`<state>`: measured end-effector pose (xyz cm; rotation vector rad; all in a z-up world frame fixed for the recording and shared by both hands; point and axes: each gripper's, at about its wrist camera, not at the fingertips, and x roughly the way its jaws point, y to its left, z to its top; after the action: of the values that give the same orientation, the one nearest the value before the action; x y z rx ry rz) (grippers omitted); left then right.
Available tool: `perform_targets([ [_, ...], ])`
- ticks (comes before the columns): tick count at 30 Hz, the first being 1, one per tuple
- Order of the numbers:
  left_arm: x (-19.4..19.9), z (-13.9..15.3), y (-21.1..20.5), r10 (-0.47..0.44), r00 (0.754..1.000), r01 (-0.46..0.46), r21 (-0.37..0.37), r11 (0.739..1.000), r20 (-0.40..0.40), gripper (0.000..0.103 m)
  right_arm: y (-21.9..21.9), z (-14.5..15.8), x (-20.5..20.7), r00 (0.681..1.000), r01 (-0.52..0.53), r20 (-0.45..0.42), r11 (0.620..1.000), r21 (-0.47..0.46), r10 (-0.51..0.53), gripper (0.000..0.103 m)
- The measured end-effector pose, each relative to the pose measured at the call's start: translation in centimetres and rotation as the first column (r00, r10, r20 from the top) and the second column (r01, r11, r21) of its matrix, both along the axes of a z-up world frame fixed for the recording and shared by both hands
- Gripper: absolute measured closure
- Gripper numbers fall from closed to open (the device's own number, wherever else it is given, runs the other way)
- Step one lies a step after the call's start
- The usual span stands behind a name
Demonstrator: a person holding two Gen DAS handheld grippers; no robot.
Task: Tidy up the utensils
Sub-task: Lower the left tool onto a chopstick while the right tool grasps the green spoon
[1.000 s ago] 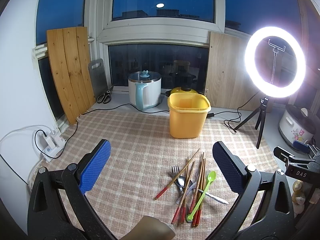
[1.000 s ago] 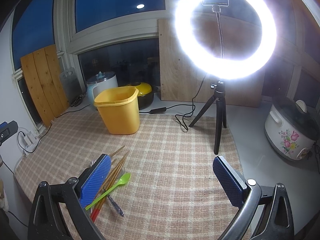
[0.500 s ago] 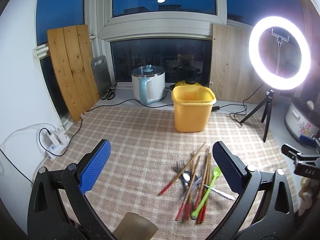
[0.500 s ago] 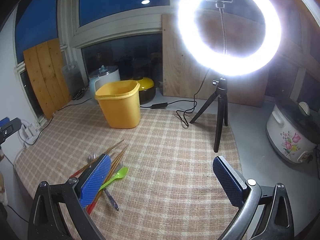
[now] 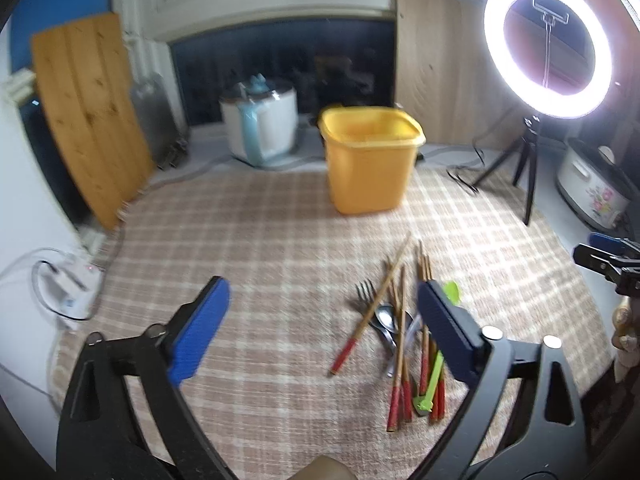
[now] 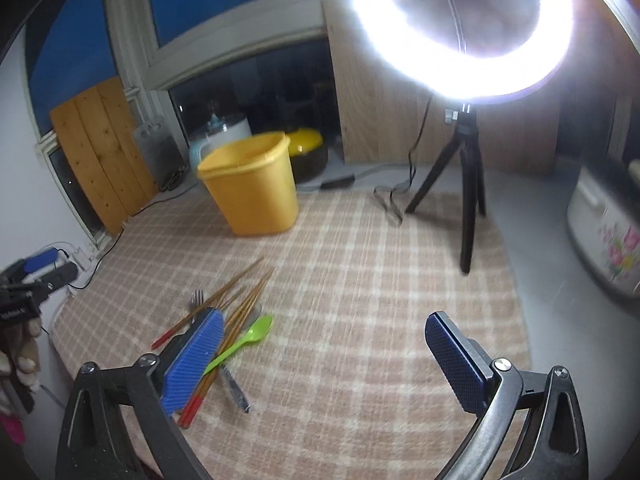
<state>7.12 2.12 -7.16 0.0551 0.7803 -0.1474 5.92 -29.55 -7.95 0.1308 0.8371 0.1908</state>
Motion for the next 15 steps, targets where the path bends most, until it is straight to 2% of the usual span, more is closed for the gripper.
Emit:
perform_targets([
  [2, 1.0, -0.7, 0.0, -0.036, 0.999, 0.035, -0.03, 0.999, -0.04, 0.023, 0.3, -0.6, 0.4, 0.999, 0.003, -0.038, 1.0, 0.023, -0.002, 0.009],
  [5, 2.7, -2.0, 0.3, -0.1, 0.99, 0.087, -0.125, 0.988, -0.104, 0.037, 1.1, -1.7, 0.7, 0.996, -0.02, -0.088, 0.997, 0.068, 0.026, 0.016],
  [7, 3.6, -2.8, 0.5, -0.143, 0.98, 0.118, -0.175, 0.978, -0.141, 0.05, 1.8, -2.6, 1.2, 0.991, -0.028, -0.129, 0.995, 0.091, 0.04, 0.021],
  [9, 4.9, -3.8, 0.6, -0.184, 0.967, 0.146, -0.208, 0.967, -0.174, 0.055, 2.5, -3.8, 1.8, 0.983, -0.028, -0.175, 0.991, 0.131, 0.051, 0.028],
  [12, 6.5, -4.7, 0.5, -0.242, 0.945, 0.19, -0.233, 0.954, -0.218, 0.067, 3.5, -6.0, 2.9, 0.963, -0.006, -0.26, 0.976, 0.219, 0.064, 0.039],
  [15, 8.3, -5.7, -0.2, -0.316, 0.915, 0.249, -0.264, 0.932, -0.252, 0.069, 4.6, -7.7, 3.8, 0.945, 0.016, -0.319, 0.96, 0.281, 0.078, 0.048],
])
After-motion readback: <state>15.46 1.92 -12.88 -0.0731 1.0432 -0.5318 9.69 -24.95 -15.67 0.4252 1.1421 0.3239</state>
